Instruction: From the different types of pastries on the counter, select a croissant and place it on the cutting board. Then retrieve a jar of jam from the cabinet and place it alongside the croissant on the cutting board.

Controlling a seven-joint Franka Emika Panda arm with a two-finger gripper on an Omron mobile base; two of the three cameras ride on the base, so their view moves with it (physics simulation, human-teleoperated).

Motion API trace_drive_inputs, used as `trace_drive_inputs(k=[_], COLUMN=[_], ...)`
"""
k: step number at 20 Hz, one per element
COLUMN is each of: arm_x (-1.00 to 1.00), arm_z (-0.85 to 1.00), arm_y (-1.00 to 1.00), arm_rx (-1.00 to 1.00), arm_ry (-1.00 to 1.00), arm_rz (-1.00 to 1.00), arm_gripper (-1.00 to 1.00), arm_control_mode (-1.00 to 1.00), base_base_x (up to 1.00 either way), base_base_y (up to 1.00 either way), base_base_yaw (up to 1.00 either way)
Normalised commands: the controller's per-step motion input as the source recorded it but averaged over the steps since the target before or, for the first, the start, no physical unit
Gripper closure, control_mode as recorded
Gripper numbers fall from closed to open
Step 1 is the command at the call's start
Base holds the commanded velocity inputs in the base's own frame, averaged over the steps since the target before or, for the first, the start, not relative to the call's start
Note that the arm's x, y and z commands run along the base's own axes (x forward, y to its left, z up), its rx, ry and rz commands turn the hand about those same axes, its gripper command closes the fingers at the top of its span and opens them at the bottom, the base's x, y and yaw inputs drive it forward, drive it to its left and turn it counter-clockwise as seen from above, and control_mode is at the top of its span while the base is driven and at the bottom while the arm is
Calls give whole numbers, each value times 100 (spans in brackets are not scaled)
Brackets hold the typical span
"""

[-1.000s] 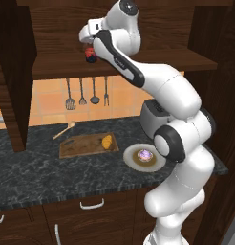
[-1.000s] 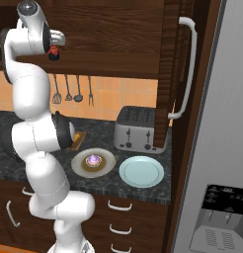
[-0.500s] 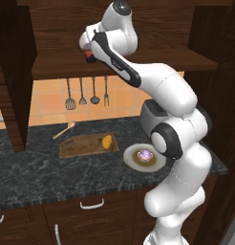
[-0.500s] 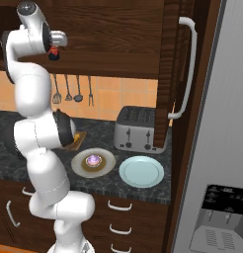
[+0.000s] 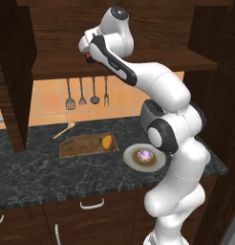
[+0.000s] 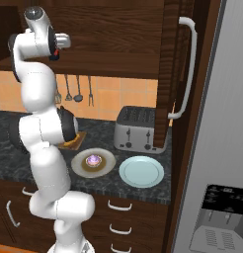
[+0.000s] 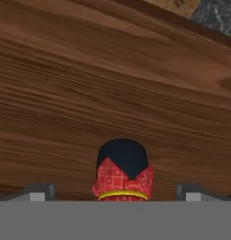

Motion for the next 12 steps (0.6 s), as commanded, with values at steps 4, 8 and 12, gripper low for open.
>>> trace_drive_inputs(k=[4,8,12], arm_x=[44,36,41], arm_z=[-2,0,-1], arm_y=[21,32,29], arm_rx=[0,0,0], arm_ry=[0,0,0], arm_rz=[0,0,0], arm_gripper=[-100,-100,-100], arm_control_mode=[-100,-100,-100], base_base_x=[0,0,0], base_base_y=[0,0,0], base_base_yaw=[0,0,0])
